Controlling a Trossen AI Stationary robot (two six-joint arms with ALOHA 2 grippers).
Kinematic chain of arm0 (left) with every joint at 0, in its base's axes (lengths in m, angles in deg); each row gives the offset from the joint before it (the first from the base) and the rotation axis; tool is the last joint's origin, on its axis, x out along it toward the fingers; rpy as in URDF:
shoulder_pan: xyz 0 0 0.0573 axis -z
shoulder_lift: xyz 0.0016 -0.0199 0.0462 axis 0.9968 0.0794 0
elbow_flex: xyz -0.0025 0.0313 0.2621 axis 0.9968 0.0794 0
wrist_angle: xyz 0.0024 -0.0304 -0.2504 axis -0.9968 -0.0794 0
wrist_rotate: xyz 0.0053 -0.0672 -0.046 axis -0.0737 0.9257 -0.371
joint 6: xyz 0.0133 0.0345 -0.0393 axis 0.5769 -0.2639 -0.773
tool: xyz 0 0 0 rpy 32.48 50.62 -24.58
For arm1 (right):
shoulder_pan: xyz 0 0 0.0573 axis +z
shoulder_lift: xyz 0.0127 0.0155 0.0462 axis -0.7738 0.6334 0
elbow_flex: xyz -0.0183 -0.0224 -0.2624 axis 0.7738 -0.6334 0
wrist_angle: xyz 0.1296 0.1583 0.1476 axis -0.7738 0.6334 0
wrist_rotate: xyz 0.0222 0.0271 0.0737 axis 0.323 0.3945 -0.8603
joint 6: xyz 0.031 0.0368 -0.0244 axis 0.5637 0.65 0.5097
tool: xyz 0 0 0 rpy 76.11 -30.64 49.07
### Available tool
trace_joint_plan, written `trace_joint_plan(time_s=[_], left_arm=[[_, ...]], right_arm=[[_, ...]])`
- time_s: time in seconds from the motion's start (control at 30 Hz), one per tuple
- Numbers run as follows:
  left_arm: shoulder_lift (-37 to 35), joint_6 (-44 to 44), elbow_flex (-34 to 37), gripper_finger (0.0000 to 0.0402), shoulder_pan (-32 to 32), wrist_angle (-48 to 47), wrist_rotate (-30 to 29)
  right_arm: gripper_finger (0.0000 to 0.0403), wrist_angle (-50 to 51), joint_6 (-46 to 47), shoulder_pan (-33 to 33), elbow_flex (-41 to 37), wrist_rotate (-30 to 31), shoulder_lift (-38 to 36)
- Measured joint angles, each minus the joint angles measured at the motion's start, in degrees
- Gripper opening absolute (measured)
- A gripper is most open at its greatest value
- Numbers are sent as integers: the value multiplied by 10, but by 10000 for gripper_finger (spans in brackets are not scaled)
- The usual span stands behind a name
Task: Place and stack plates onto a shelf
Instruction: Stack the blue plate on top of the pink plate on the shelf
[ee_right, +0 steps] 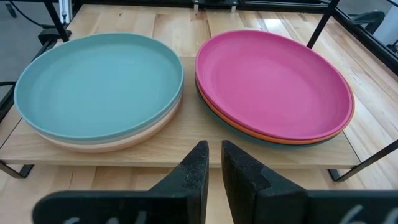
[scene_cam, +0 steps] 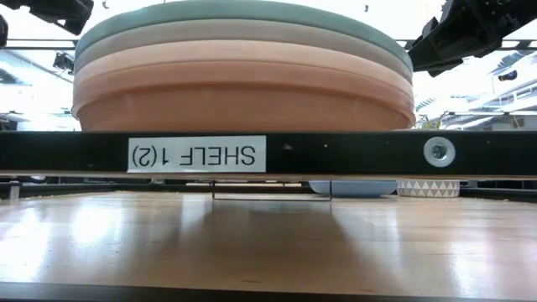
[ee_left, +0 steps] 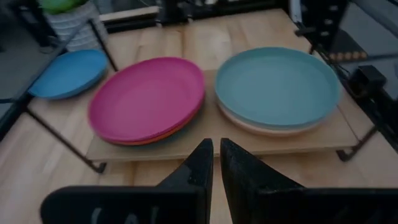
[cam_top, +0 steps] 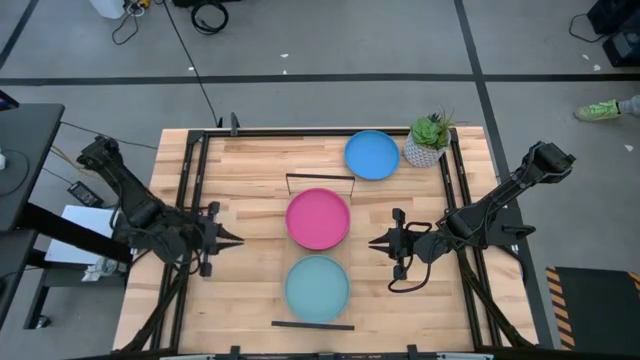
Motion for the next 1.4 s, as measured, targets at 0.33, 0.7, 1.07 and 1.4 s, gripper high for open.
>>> trace_joint_plan(time_s=[0.33, 0.7, 1.07, 1.4], left_arm=[[-33, -46, 81, 37, 42, 92, -160], [-33, -11, 177, 37, 46, 267, -202], [-33, 192, 291, 37, 46, 574, -99], [-33, 347, 347, 37, 45, 738, -23]], right_arm=[[50, 4, 8, -38, 0, 1, 0], [50, 41, -40, -201, 0, -45, 0], [50, 50, -107, -389, 0, -142, 0], [50, 37, -139, -499, 0, -206, 17]])
